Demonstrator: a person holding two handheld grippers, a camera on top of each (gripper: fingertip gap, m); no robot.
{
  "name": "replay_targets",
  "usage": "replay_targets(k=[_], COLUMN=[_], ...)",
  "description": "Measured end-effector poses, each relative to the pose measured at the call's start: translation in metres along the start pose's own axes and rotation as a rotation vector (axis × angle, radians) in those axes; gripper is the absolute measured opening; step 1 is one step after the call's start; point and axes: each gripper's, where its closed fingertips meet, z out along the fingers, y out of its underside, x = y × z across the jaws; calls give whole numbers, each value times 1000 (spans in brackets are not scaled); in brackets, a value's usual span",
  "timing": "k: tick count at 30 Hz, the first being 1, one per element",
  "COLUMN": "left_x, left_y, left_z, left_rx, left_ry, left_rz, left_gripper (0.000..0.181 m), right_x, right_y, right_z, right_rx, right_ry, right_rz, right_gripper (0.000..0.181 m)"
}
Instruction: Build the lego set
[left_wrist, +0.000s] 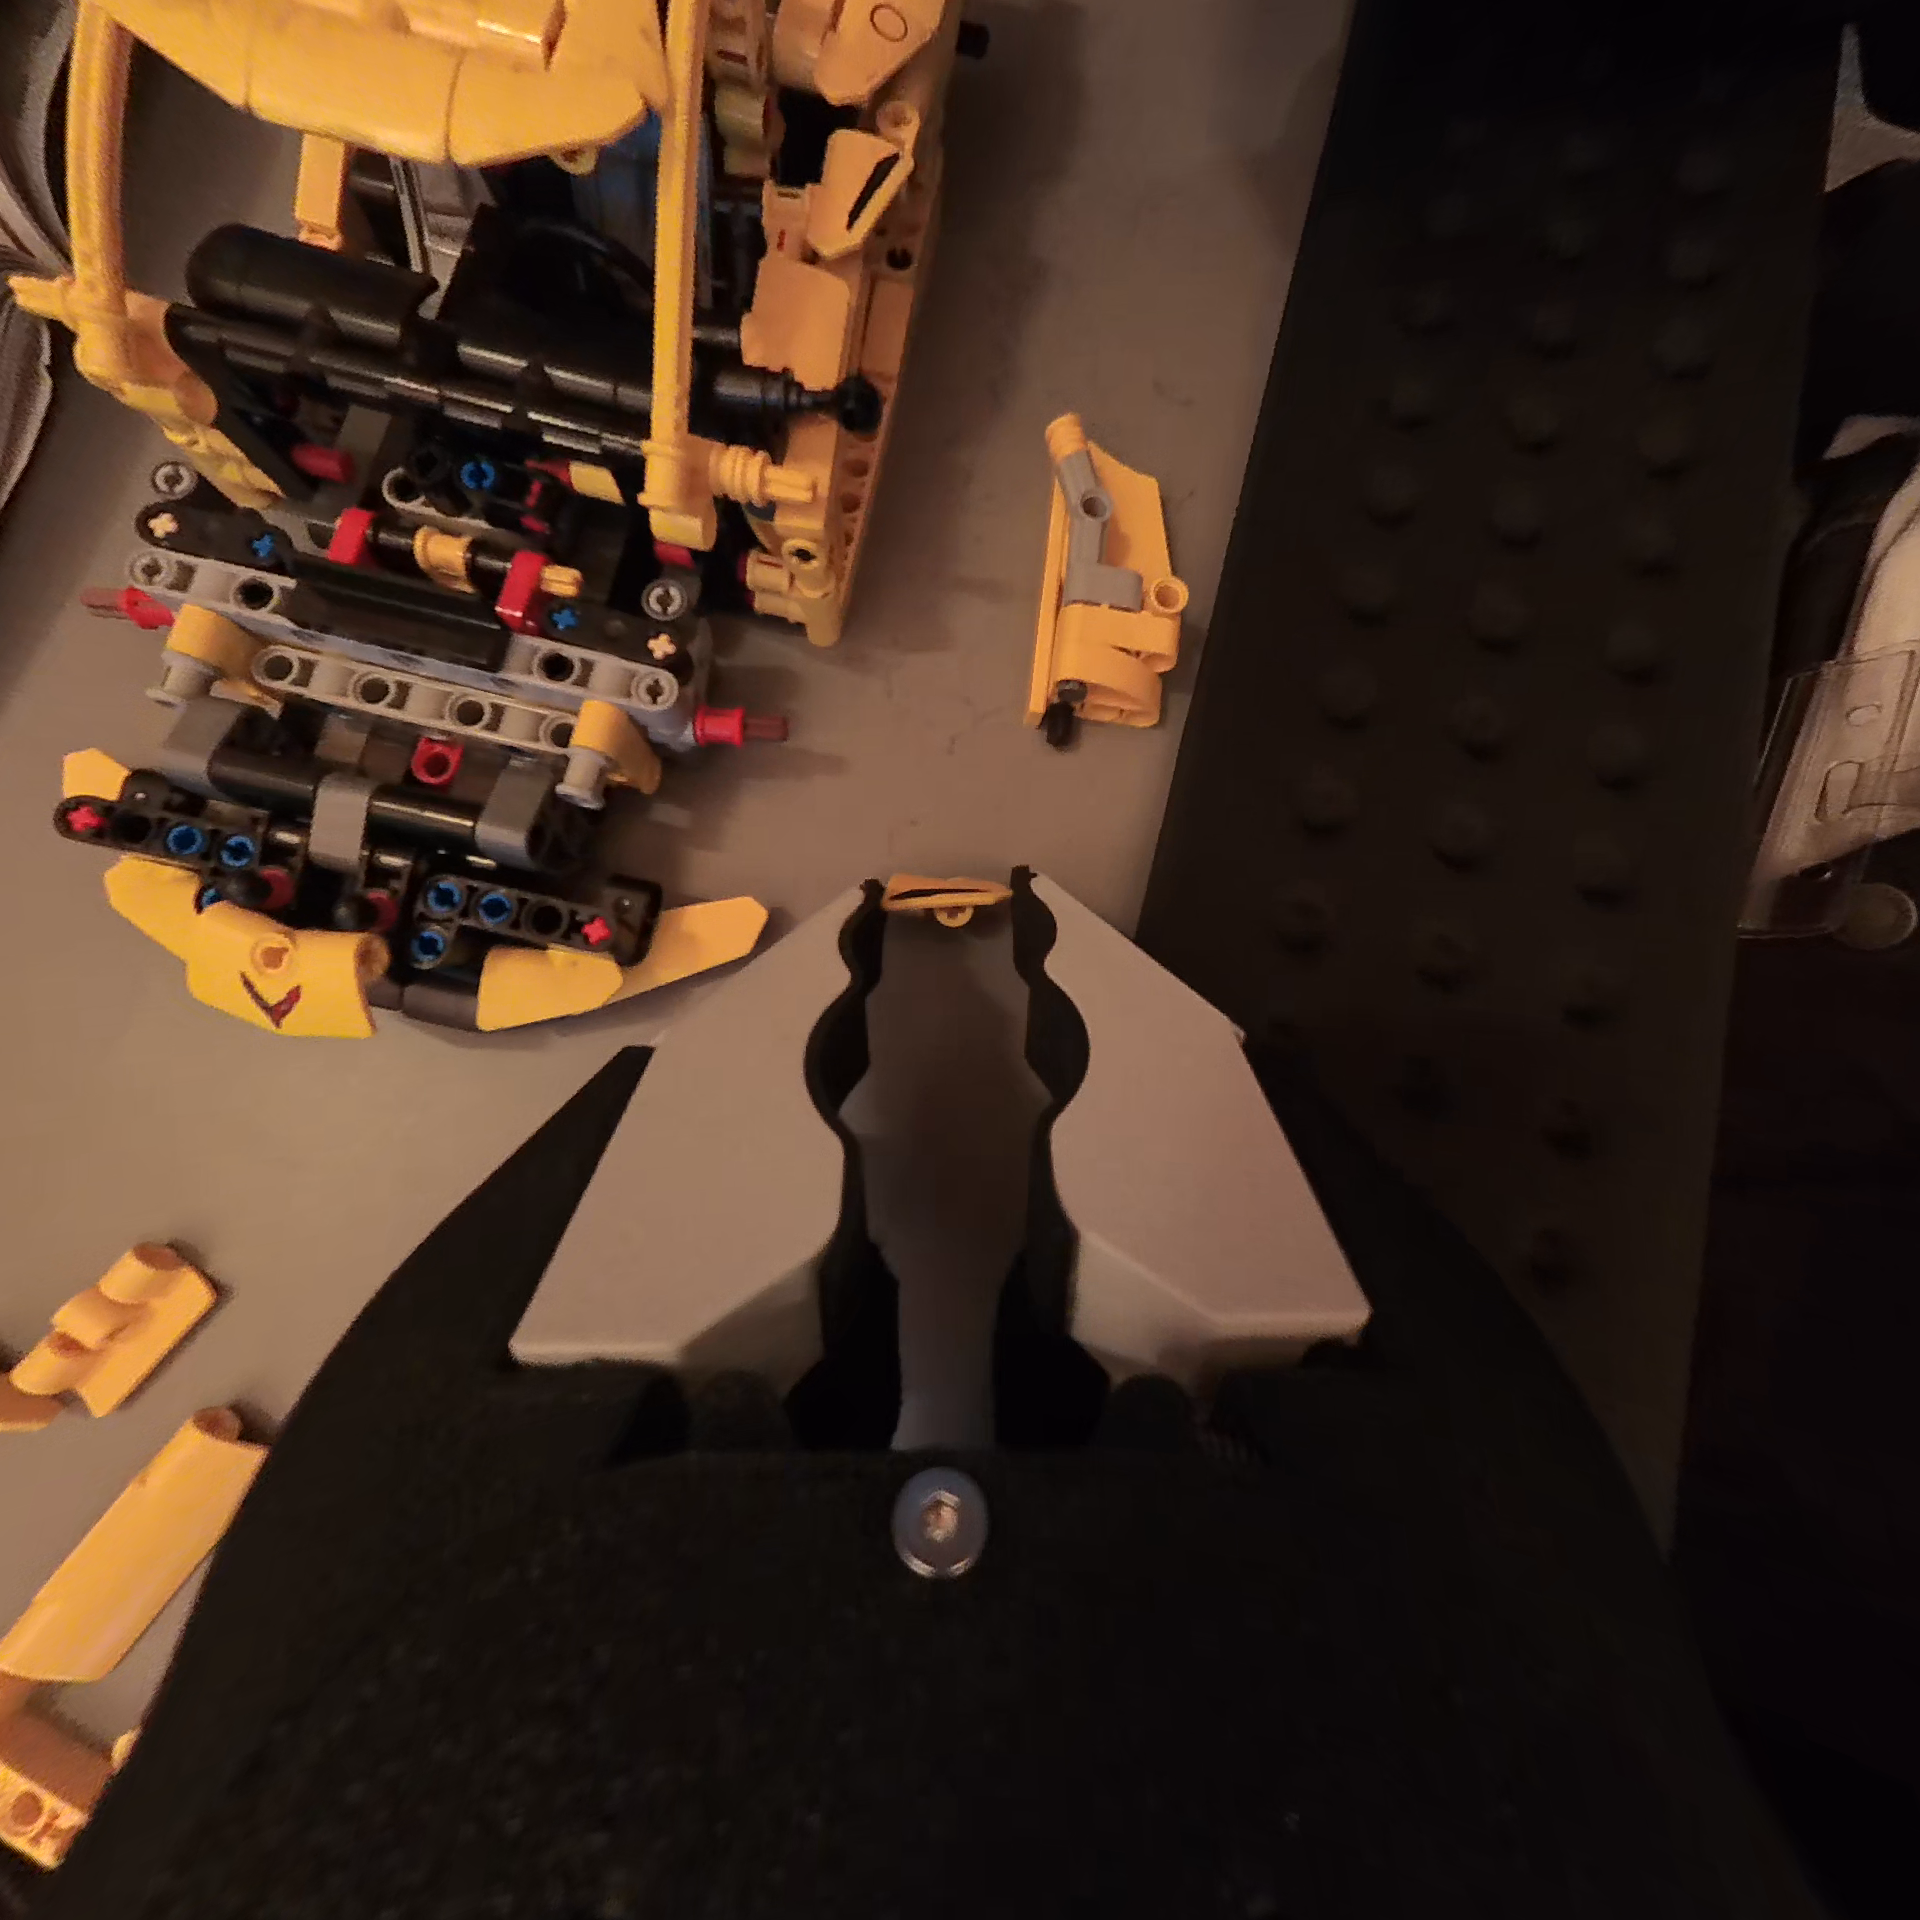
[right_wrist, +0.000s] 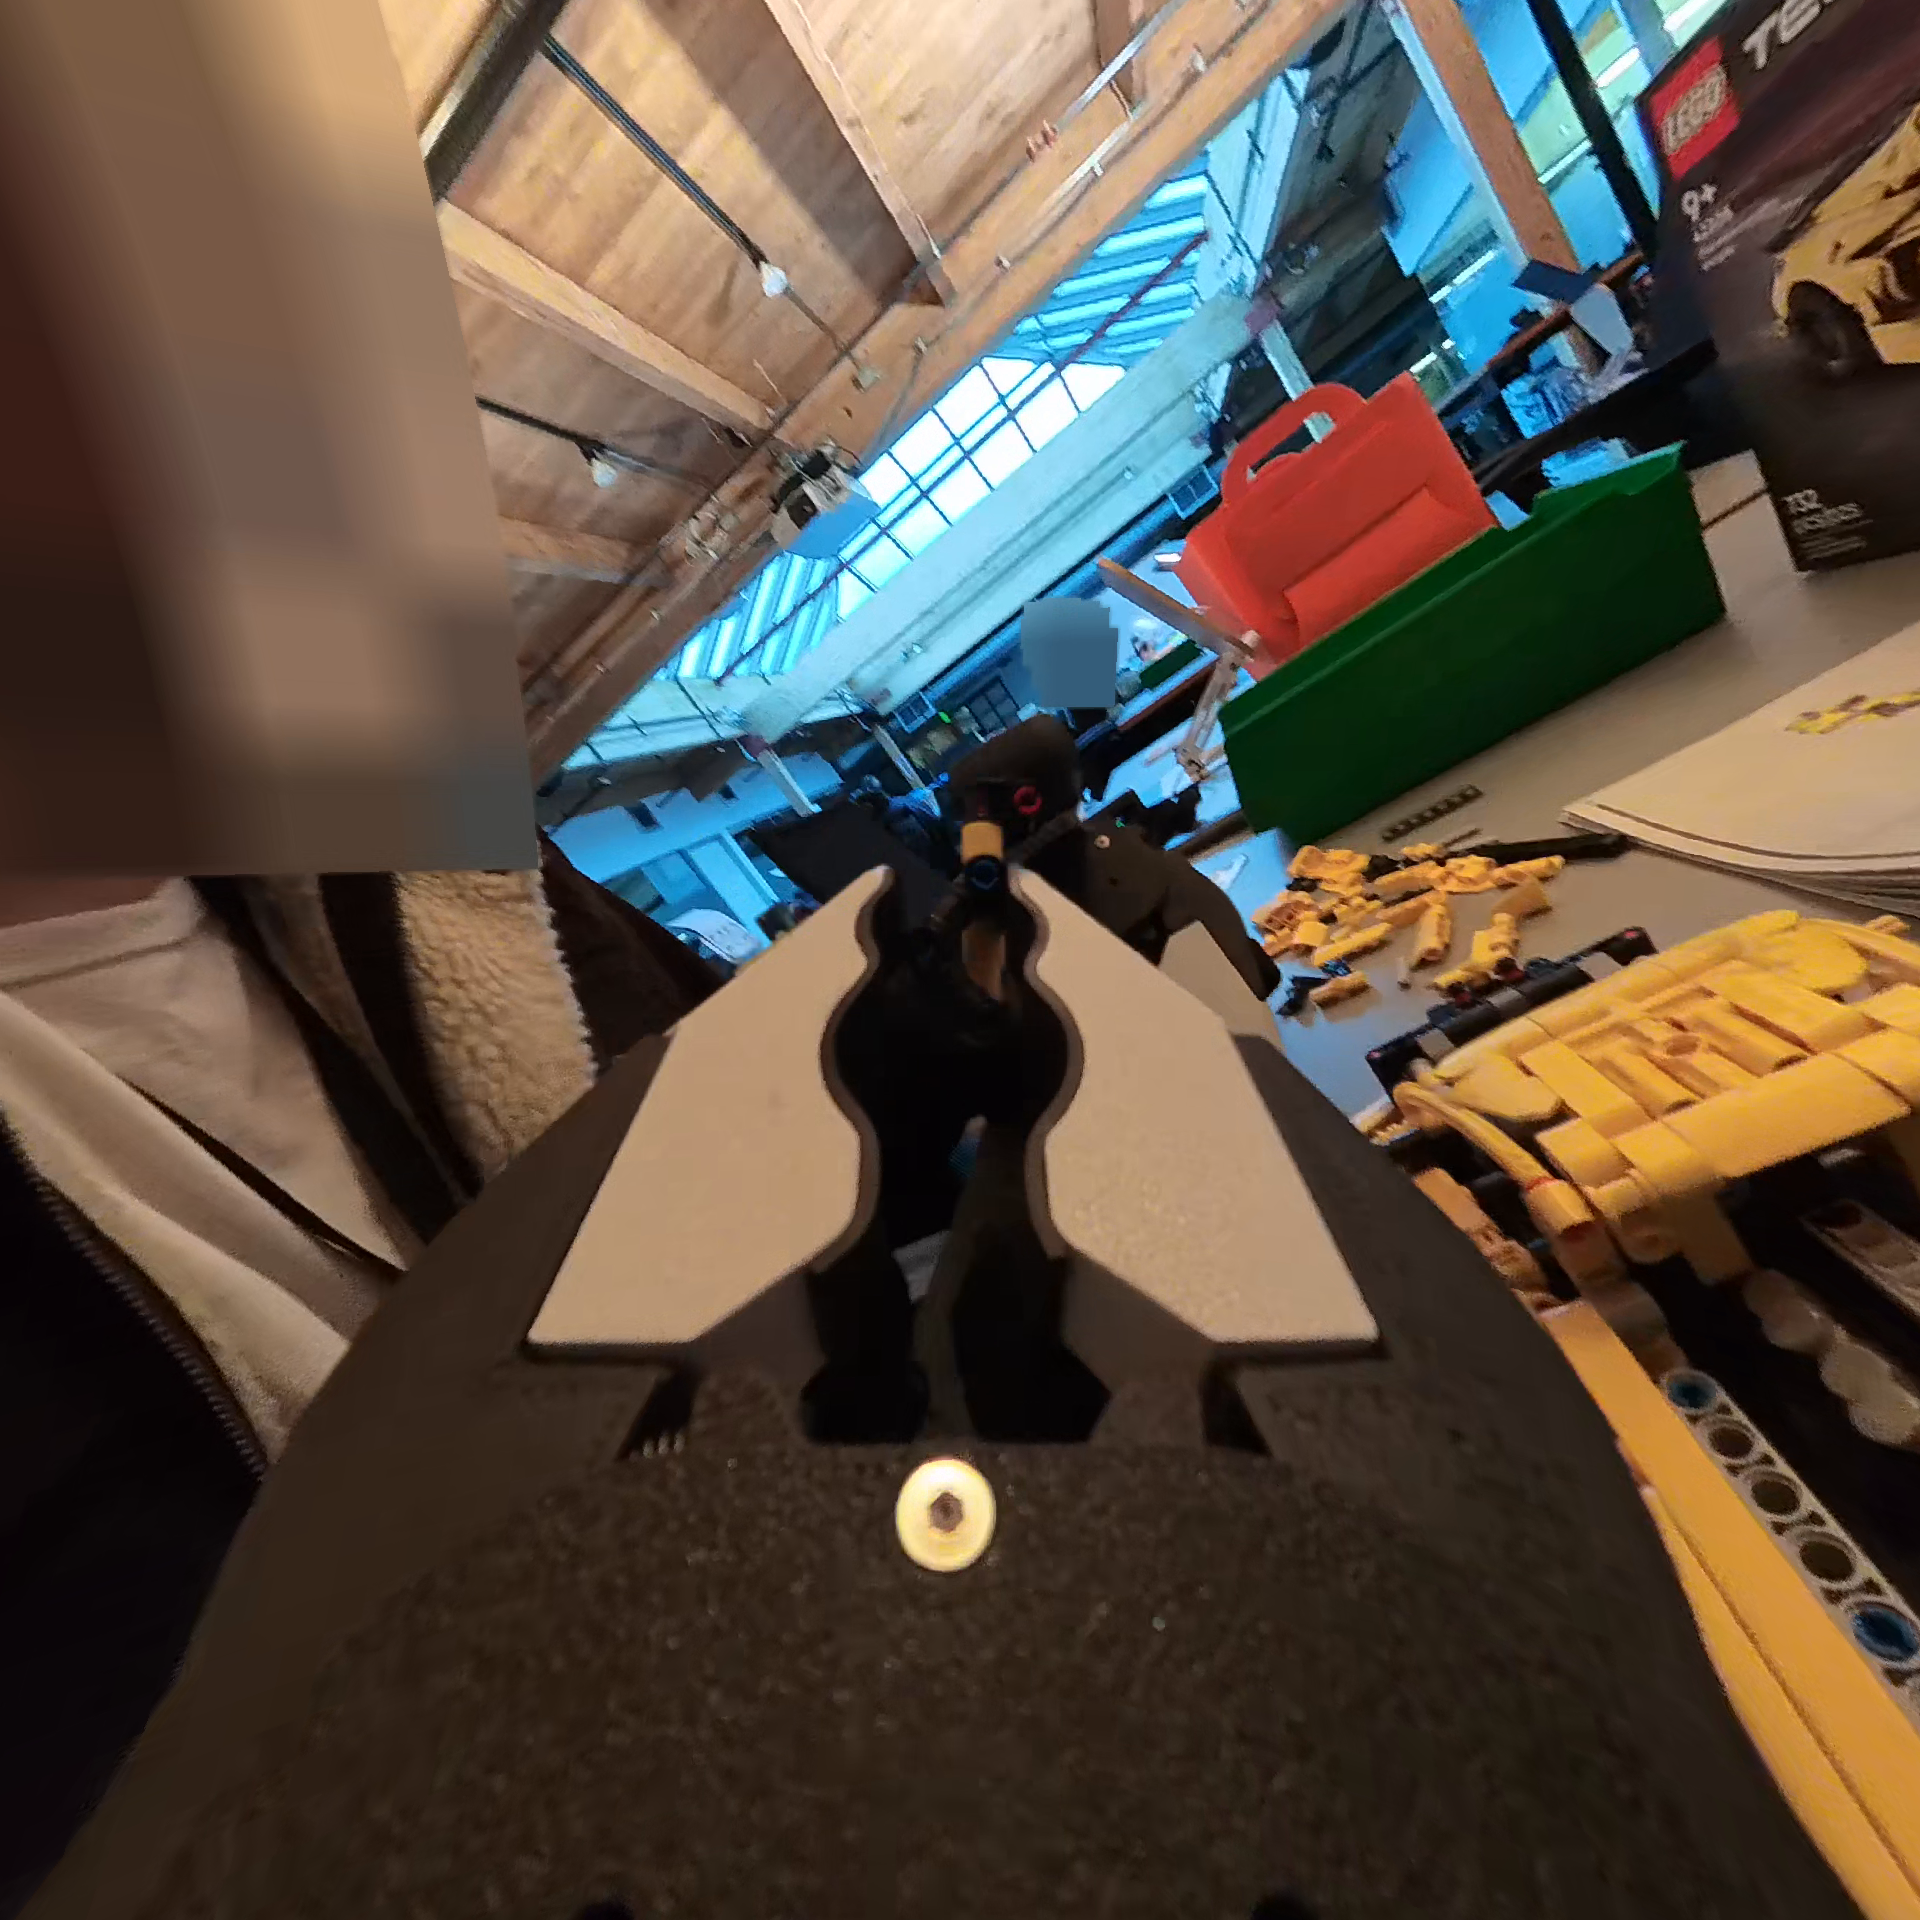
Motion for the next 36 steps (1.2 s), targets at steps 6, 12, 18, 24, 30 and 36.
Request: replay_targets(k=[6,12,18,24,30,36], left_x=[0,-5,-6,-7,-7,-7], left_y=[1,5,17,37,38,26], left_z=[-1,-4,-15,-31,-32,-33], left_rx=[-9,-16,-187,-402,-415,-350], left_ry=[-7,-30,-97,-112,-88,-103], left_rz=[12,39,87,94,67,69], left_gripper=[24,24,24,24,27,27], right_x=[6,12,18,17,15,15], right_y=[6,9,19,20,18,18], right_z=[1,0,3,2,1,3], right_rx=[-29,-54,-111,-114,-101,-114], right_ry=[34,81,117,113,104,106], right_rz=[-9,-34,-59,-57,-49,-51], right_gripper=[17,17,17,17,17,17])
